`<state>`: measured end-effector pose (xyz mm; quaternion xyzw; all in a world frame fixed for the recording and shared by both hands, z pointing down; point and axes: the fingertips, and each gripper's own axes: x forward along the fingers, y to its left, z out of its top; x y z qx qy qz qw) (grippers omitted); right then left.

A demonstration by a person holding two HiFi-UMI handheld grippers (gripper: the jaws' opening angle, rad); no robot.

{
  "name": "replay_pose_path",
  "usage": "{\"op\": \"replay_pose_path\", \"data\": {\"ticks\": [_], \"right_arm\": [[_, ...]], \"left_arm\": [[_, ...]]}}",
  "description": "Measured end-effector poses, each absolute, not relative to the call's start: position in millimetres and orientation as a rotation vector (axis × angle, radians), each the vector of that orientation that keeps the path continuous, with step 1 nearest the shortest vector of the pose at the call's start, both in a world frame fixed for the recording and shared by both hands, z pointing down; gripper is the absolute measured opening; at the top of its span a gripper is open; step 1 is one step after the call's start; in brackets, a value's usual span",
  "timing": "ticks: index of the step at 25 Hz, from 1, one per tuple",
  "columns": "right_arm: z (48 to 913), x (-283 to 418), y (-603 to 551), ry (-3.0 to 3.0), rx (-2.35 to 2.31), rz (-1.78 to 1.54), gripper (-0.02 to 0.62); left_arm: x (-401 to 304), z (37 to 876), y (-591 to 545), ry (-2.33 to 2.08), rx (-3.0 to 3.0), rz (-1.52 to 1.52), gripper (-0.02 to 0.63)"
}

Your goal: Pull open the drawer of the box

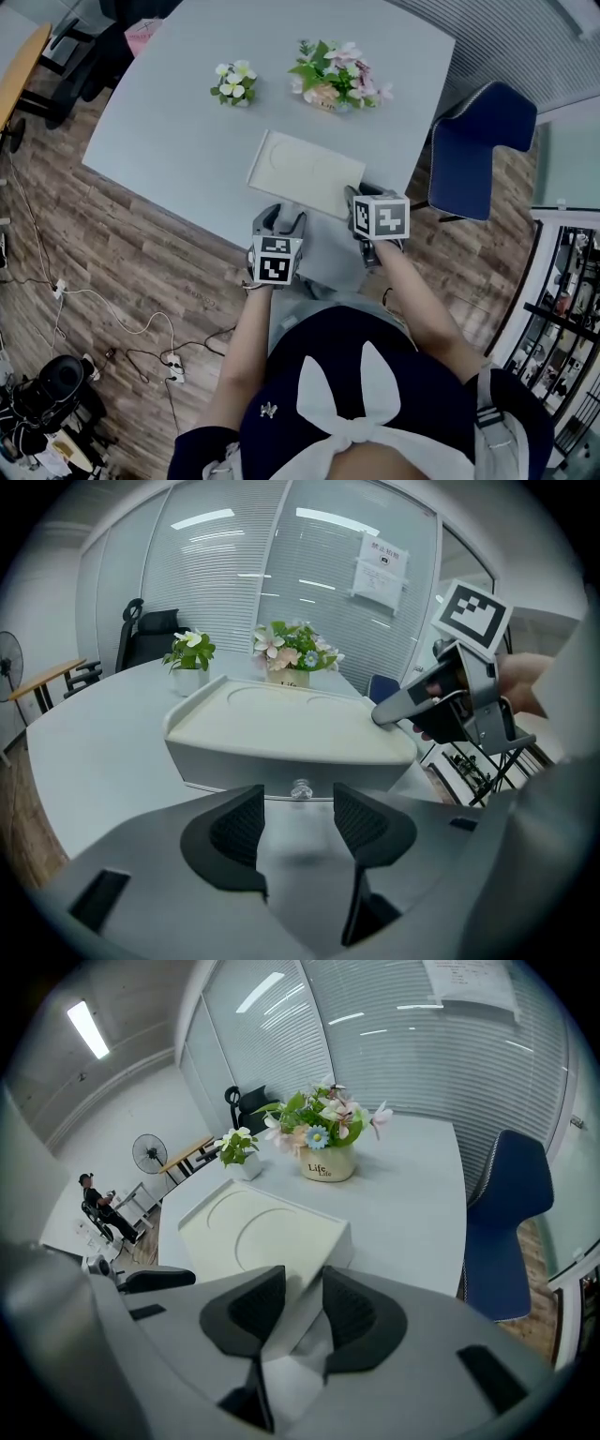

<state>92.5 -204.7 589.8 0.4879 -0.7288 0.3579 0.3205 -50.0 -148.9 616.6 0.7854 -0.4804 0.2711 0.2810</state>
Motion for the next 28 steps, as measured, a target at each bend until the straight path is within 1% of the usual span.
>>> {"op": "replay_pose_path", "data": {"ticks": [4,19,23,26,27,28], "right_arm": [[590,93,-204,-1.933,1.291,0.962,0.125],[591,92,-205,-1.966,1.288,0.974,0.127],[592,92,-205,-1.969,1.287,0.972,0.129],[592,92,-204,-1.971,1.286,0.972,0.129],[592,92,-204,-1.972,1.286,0.973,0.129],[592,92,-205,-1.975,1.286,0.975,0.129]], "left_arm": [[-47,625,-149,-1.271,2.097,0.757,0.238],[-38,631,-159,-1.333,2.083,0.830,0.182],[-35,632,-157,-1.334,2.085,0.846,0.145],[-36,633,-157,-1.341,2.085,0.866,0.140],[-38,633,-157,-1.348,2.083,0.872,0.129],[-40,633,-158,-1.354,2.082,0.876,0.098]]}}
